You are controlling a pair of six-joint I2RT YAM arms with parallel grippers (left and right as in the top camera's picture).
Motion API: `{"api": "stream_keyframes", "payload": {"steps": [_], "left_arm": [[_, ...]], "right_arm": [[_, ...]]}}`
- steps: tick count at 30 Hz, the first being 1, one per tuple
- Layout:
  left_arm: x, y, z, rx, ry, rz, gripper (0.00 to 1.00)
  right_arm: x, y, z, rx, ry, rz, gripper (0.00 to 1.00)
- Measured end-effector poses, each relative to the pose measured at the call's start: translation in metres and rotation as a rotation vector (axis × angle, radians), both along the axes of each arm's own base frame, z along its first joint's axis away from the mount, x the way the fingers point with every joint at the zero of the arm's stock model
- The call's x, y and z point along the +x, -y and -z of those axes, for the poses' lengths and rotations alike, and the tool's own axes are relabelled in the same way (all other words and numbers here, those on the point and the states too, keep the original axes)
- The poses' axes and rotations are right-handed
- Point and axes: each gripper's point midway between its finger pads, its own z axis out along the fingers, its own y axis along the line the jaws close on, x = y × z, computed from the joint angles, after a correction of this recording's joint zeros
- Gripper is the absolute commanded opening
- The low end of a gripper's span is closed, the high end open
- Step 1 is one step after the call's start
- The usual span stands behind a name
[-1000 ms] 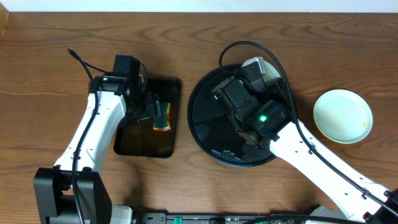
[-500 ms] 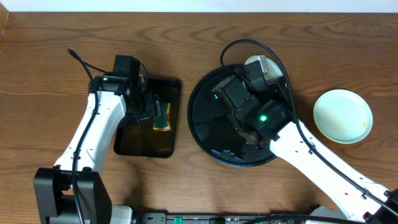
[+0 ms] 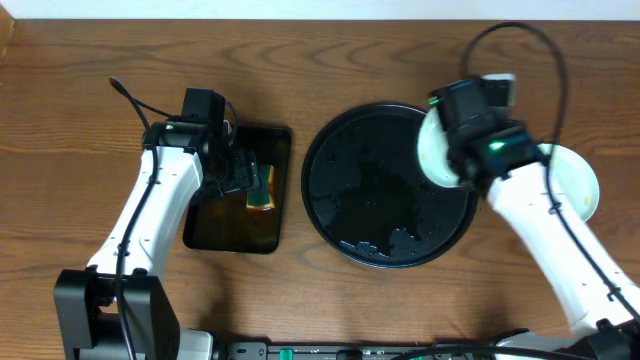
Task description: Clean dirty plates on tray and stack at the side
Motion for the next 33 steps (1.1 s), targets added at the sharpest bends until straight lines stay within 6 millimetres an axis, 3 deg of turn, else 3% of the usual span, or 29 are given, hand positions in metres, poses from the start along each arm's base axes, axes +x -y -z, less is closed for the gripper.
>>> {"api": "stream_keyframes", "payload": {"steps": [9,15,27,28,31,33], "left_arm": [[0.000,0.000,0.000,0.000,0.000,0.000,0.82],[0.000,0.000,0.000,0.000,0.000,0.000,0.82],[0.000,0.000,0.000,0.000,0.000,0.000,0.82],[0.000,0.000,0.000,0.000,0.000,0.000,0.82],[0.000,0.000,0.000,0.000,0.000,0.000,0.82],[0.000,0.000,0.000,0.000,0.000,0.000,0.82]], "right_arm": [[-0.021,0.106,0.019,0.190,-0.021,0.311,0.01],[-0.043,0.153,0.029,0.301,-0.014,0.458,0.01],[-0.068,0.192,0.061,0.419,-0.033,0.596,0.02],[-0.069,0.194,0.061,0.423,-0.027,0.602,0.04],[-0.068,0.198,0.060,0.431,-0.011,0.612,0.30],[-0.068,0.198,0.060,0.434,-0.009,0.613,0.36]]}}
